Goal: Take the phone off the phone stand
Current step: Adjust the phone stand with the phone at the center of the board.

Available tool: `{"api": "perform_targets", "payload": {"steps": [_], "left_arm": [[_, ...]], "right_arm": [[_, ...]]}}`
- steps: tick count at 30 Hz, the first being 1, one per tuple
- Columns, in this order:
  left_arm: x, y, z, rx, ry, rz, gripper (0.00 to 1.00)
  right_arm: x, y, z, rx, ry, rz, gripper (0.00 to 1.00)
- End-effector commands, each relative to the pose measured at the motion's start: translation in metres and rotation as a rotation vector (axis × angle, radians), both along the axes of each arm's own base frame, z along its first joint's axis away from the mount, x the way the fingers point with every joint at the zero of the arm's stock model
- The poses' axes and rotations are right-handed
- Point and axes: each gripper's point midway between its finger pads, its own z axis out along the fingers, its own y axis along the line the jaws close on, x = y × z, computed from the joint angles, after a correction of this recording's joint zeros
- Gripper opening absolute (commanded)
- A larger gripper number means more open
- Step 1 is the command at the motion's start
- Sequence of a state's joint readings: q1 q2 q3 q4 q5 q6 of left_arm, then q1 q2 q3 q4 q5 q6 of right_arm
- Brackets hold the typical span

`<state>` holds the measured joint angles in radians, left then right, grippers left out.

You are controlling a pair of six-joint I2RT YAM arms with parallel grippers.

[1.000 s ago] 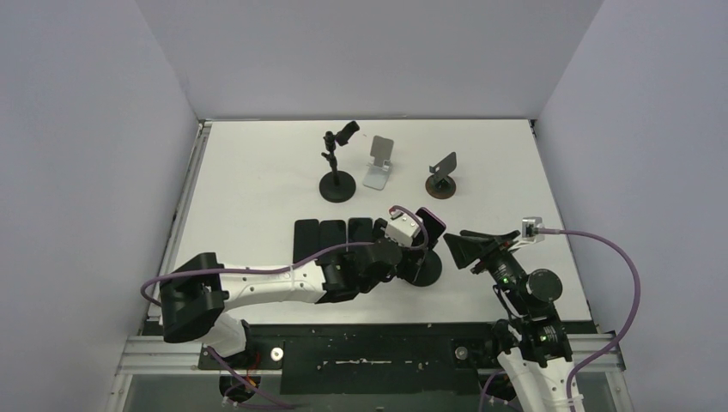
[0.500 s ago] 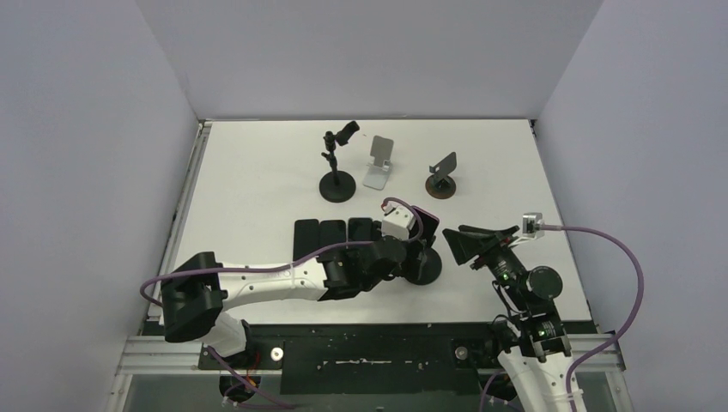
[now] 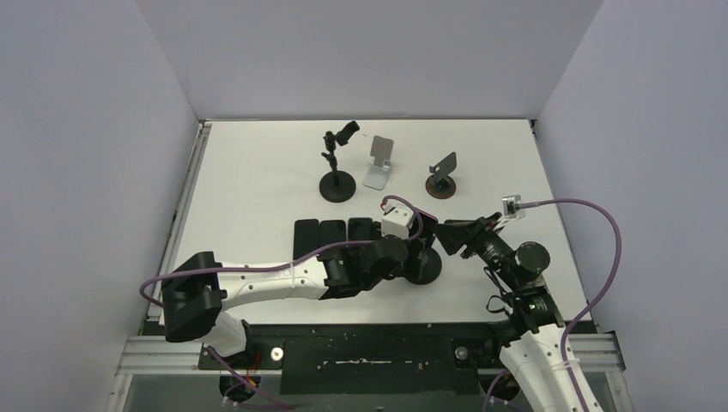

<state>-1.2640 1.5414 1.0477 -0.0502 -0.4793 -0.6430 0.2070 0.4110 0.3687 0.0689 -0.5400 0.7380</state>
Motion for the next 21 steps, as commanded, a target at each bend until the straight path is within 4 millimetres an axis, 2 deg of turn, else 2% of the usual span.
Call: {"api": "perform_targets", "payload": {"steps": [1, 5, 13, 21], "left_arm": [[-0.008, -0.015, 0.022, -0.074, 0.021, -0.027, 0.0], [-0.009, -0.016, 0.024, -0.083, 0.024, -0.03, 0.0], [-0.018, -0.022, 0.031, -0.12, 0.046, -0.049, 0.0], [-0.029, -0.03, 0.036, -0.148, 0.065, -0.069, 0.0]], "right_arm": [[-0.001, 0.009, 0.041, 0.015, -0.148, 0.059, 0.65], [0.004, 0.013, 0.04, 0.033, -0.128, 0.076, 0.63], [0.014, 0.018, 0.03, 0.101, -0.042, 0.078, 0.41], [0.021, 0.018, 0.018, 0.124, 0.036, 0.06, 0.3]]}}
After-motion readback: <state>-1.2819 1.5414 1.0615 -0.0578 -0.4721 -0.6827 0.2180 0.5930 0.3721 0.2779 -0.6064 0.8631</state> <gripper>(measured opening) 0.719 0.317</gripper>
